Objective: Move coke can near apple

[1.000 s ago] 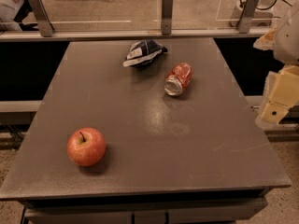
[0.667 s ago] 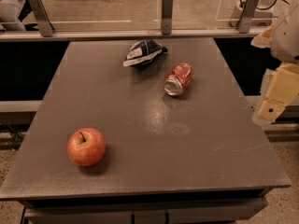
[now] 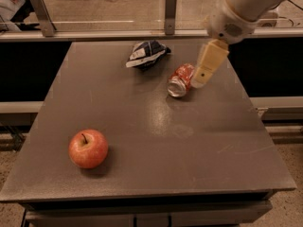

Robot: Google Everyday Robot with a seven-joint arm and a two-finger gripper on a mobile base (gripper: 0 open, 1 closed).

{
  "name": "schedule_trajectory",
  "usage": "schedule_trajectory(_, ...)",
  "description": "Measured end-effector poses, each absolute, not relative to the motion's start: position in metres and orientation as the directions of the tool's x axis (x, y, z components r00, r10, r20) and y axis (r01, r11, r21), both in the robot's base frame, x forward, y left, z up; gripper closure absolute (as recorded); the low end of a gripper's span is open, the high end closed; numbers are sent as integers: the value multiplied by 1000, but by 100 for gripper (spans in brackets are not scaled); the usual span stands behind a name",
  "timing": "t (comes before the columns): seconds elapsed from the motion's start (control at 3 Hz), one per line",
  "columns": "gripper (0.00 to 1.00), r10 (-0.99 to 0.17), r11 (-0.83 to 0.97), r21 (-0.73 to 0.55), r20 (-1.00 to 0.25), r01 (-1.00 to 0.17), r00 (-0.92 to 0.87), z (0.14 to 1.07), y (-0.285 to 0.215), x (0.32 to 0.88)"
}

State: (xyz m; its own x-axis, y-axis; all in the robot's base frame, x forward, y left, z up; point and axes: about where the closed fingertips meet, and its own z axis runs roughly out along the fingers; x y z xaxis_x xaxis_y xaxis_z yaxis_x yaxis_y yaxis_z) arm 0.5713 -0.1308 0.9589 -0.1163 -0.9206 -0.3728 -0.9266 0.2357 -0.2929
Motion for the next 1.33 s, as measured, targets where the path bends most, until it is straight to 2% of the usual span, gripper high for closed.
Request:
schedule_trajectory(0.33,0,-891,272,-274,-433,-922,-134,938,-88,637)
schedule_trajectory(0.67,0,-890,270,-267,-437,-925,-133,934,-83,642)
schedule_trajectory(1.33,0,-846,395,-104,-428,-913,-317,891,-98,630)
